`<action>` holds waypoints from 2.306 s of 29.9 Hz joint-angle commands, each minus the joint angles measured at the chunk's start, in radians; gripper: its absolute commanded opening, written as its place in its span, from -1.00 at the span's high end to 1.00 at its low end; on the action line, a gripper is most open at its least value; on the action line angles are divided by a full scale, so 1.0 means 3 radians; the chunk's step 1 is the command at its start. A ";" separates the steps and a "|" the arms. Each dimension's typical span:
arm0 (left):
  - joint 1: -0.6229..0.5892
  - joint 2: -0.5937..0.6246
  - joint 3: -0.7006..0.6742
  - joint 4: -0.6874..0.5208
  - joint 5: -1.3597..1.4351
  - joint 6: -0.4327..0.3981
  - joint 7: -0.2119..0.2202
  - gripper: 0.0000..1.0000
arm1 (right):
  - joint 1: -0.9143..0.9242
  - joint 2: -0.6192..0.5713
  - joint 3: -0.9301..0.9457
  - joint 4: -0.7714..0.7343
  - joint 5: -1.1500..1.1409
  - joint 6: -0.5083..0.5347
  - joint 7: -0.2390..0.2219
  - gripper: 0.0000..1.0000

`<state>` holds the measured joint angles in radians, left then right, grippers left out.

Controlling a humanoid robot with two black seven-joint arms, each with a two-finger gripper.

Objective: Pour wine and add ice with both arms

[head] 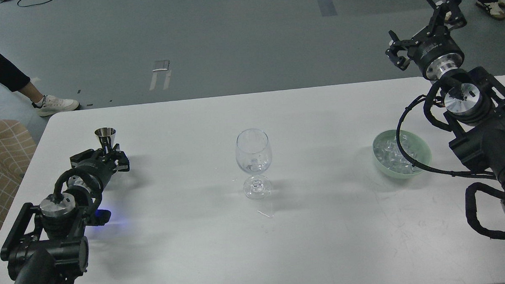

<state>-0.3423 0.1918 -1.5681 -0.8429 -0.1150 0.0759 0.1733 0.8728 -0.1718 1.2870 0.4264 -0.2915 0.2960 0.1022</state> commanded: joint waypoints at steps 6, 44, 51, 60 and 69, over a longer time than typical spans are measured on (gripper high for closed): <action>-0.0004 0.0000 0.0001 -0.0003 0.0000 0.0003 0.0000 0.47 | -0.0026 0.0000 0.0000 0.0000 0.0000 0.0000 0.0002 -1.00; 0.0001 0.0046 0.0063 -0.0033 0.0000 0.0023 0.0021 -0.86 | -0.0020 0.0000 0.0005 0.0005 0.0000 0.0000 0.0002 -1.00; 0.0001 0.0076 0.0057 -0.0039 0.0000 0.0023 0.0005 -0.94 | -0.0025 0.0000 0.0005 0.0005 0.0000 0.0000 0.0002 -1.00; 0.0006 0.0107 0.0047 -0.0238 -0.0005 0.0100 0.0005 -0.94 | -0.0020 0.0000 0.0005 0.0005 0.0000 0.0000 0.0002 -1.00; 0.0021 0.0209 0.0037 -0.0345 -0.0005 0.0120 0.0021 -0.94 | -0.0026 0.0000 0.0005 0.0005 0.0005 0.0005 0.0002 -1.00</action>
<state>-0.3383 0.2462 -1.5545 -0.9359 -0.1165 0.1084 0.1775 0.8665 -0.1732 1.2886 0.4280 -0.2910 0.2978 0.1028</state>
